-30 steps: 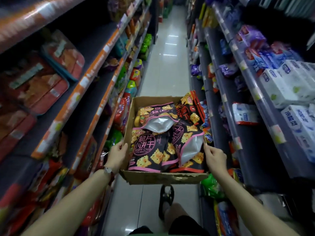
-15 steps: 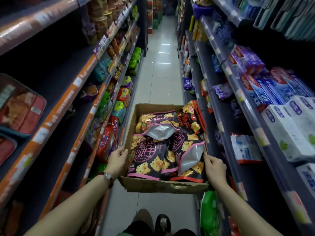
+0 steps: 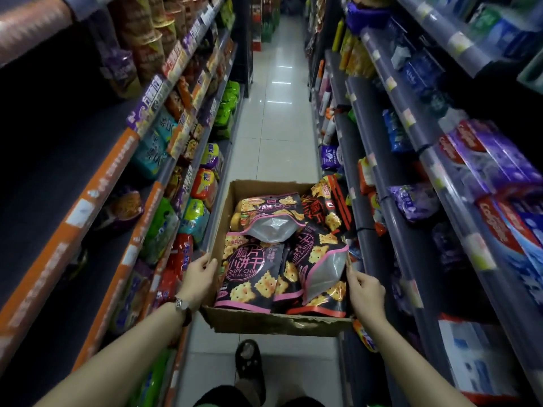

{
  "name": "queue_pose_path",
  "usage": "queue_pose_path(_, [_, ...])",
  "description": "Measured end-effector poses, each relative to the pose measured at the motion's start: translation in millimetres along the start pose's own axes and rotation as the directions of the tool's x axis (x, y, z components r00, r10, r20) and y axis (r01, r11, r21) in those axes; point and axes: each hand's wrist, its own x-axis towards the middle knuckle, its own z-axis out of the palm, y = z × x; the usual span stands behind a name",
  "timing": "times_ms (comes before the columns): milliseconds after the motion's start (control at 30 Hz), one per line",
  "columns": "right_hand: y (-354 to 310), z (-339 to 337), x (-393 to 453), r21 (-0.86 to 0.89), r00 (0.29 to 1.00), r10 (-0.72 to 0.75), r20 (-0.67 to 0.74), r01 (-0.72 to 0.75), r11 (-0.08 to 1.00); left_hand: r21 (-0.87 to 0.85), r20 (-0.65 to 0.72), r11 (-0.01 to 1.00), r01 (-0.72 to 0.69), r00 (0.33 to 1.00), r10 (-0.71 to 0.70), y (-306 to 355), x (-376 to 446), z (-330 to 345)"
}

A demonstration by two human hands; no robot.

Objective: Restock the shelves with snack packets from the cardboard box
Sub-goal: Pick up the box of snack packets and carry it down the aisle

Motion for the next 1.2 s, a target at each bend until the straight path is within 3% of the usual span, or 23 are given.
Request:
queue_pose_path(333, [-53,48,163,0.023,0.999,0.040,0.014,-0.040,0.999,-0.005,0.014,1.000,0.013,1.000,-0.013,66,169,26])
queue_pose_path(567, [-22,126,295,-0.046,0.999,-0.004,0.043,0.006,0.999,-0.032,-0.037,0.995,0.090,0.995,-0.091,31,298,66])
queue_pose_path(733, [40,215,361,-0.074,0.998,0.034,0.051,-0.030,0.997,-0.010,-0.030,0.997,0.078,0.996,-0.078,-34,393,100])
queue_pose_path(967, [166,347,422,-0.054,0.995,0.081,0.056,-0.078,0.995,0.048,-0.023,0.995,0.085,0.996,-0.084,-181,510,160])
queue_pose_path(1200, [283,445,459,-0.059,0.995,0.094,0.027,-0.092,0.994,-0.022,-0.001,0.995,0.094,0.996,-0.094,-307,586,214])
